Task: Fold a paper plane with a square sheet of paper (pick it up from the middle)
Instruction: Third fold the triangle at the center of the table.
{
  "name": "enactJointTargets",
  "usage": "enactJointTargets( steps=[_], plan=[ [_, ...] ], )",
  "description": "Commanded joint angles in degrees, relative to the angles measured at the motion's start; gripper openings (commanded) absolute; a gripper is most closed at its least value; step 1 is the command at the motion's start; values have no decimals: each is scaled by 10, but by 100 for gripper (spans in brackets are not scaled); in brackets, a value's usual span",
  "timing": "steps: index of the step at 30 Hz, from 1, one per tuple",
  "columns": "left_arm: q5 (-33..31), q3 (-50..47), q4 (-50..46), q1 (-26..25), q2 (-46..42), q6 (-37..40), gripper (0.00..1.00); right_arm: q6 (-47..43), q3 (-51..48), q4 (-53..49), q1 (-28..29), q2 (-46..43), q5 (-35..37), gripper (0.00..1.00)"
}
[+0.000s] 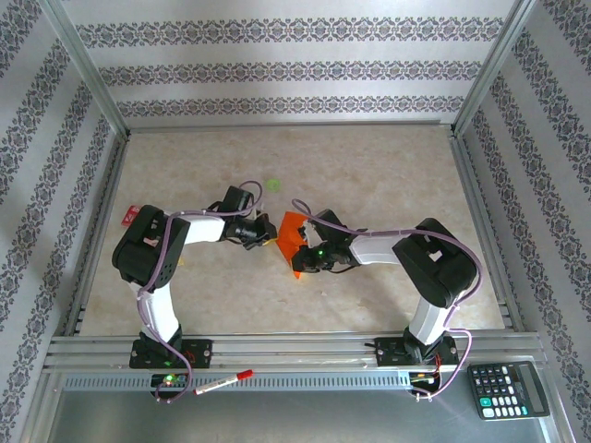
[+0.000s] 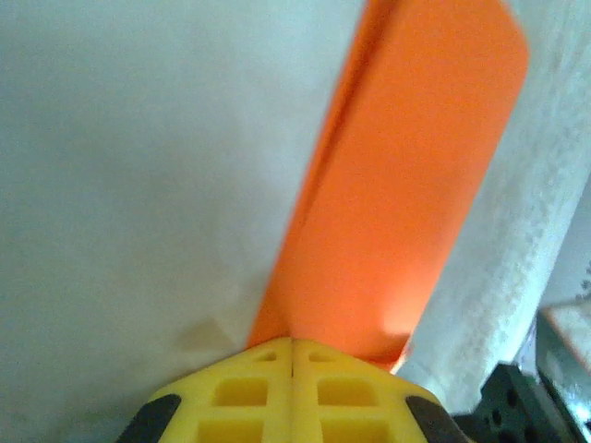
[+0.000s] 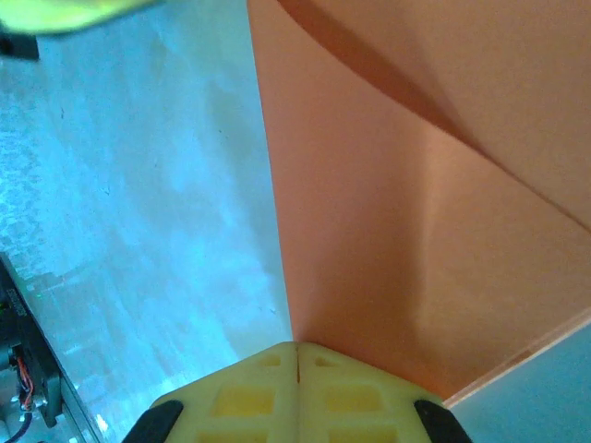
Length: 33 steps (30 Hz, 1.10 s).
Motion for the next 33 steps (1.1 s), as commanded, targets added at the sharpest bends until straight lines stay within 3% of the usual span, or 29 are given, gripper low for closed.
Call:
enactJointTargets(
  steps=[1,7,14,33],
  plan=[
    [-9,-8,-1,0,-35,4,0,-18,-35,-120,-2,26,37,0],
    [6,-61,10,-44,-104,-19,1,-20,-28,-122,-3,27,37,0],
    [28,-33,22,-72,-52,-23,2,-22,-30,-124,-5,23,39,0],
    [-10,14,-31,-5,24,56,2,-31,-38,-140,-6,18,42,0]
  ],
)
